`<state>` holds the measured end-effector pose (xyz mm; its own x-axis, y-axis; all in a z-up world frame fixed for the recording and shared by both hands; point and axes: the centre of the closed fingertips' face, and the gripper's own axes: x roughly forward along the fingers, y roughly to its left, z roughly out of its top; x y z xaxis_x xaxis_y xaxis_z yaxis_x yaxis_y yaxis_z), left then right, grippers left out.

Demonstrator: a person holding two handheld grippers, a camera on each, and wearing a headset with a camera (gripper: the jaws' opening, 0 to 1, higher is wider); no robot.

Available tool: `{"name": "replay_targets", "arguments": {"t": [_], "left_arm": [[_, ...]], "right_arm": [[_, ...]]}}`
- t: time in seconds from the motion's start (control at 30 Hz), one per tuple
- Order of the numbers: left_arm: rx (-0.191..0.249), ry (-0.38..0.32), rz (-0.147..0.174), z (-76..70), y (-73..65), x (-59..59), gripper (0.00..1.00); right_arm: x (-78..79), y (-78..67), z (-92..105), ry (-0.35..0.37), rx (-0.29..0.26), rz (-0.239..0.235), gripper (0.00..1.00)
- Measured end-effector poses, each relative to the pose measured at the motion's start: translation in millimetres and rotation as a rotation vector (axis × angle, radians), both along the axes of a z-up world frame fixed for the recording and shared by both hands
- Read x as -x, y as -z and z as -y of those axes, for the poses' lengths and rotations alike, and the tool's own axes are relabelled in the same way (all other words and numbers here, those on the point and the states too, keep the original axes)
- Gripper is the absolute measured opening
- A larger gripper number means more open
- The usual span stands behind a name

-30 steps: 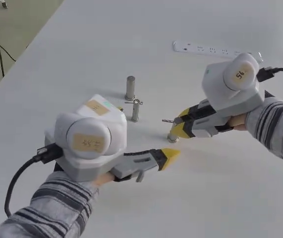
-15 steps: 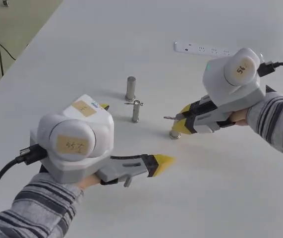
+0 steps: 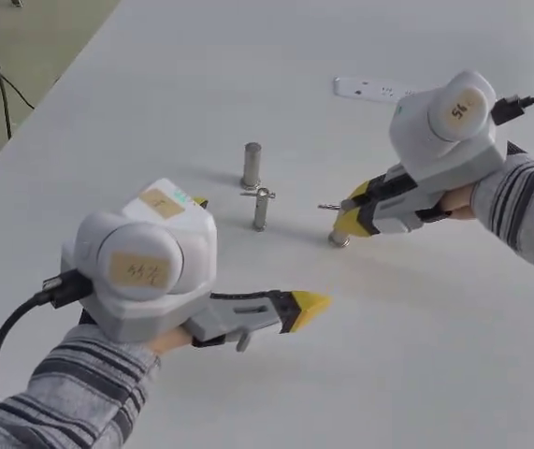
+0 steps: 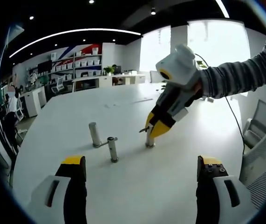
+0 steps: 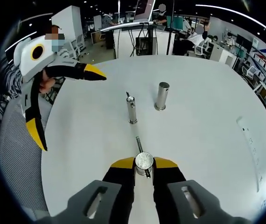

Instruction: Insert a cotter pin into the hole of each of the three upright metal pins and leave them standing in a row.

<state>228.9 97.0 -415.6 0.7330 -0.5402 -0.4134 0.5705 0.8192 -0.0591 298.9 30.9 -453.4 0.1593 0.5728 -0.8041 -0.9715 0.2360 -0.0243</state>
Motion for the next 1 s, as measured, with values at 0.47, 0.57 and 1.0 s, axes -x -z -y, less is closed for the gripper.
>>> {"name": "replay_targets", "arguments": {"t": [0.47,0.57,1.0], "left_arm": [[-0.009,-0.006,-0.002,-1.4,0.5,-2.0,0.99],[-0.009,-0.005,-0.008,-0.9,1.5,-1.7,0.99],[-0.015,0.0,-0.015,-0.3,3.5,-2.0,0.99]], "right_arm": [[-2.8,1.5,-2.2,-0.005,-0.002,-0.017,0.08],[-3.6,1.9,-0.9,-0.005,-0.007,-0.023,0.08],[-8.1,5.0,1.1,-0.058,-0.013,-0.015,0.09]]}}
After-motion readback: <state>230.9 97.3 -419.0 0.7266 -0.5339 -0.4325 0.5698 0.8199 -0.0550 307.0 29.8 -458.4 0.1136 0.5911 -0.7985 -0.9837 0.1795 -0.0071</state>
